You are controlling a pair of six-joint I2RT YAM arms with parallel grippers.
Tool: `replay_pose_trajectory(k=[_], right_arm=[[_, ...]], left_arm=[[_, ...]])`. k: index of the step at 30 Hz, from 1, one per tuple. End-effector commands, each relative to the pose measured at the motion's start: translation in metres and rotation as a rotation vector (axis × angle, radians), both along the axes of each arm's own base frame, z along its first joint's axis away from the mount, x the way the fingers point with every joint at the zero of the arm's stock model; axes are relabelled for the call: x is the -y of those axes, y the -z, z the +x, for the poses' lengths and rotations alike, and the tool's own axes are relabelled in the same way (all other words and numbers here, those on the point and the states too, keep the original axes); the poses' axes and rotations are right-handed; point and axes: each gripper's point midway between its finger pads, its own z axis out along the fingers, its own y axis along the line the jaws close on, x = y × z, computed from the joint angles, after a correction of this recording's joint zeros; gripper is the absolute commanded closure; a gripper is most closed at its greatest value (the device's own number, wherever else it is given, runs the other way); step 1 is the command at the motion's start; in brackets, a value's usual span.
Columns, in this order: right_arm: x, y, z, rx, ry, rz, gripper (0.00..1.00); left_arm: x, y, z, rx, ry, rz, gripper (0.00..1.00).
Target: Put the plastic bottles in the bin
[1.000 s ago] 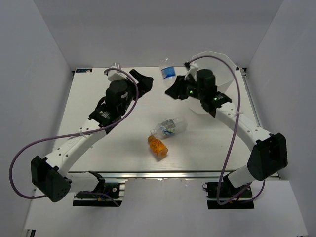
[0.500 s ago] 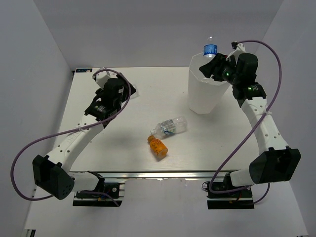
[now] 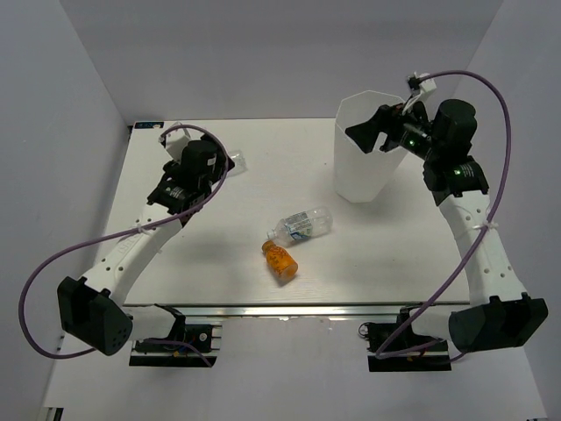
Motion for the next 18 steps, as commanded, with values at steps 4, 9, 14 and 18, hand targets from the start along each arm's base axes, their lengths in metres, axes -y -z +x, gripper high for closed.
replay_pose_trajectory(k=[4,9,14,18], right_arm=[[-0.068,0.041,-0.058,0.249,-0.348,-0.459,0.11],[-0.099,0.122,-0.078,0.271,-0.604,-0.791,0.11],[-0.108,0.181,-0.068,0.27,-0.776,-0.945,0.11],[-0.111,0.222,-0.058,0.226,-0.867,-1.054,0.11]], left_arm=[[-0.021,0.007,-0.017,-0.028,-0.049,0.043,0.02],[-0.03,0.032,-0.031,-0.106,-0.074,0.068,0.02],[-0.035,0.054,-0.043,-0.162,-0.087,0.063,0.02],[-0.035,0.066,-0.049,-0.2,-0.08,0.067,0.02]])
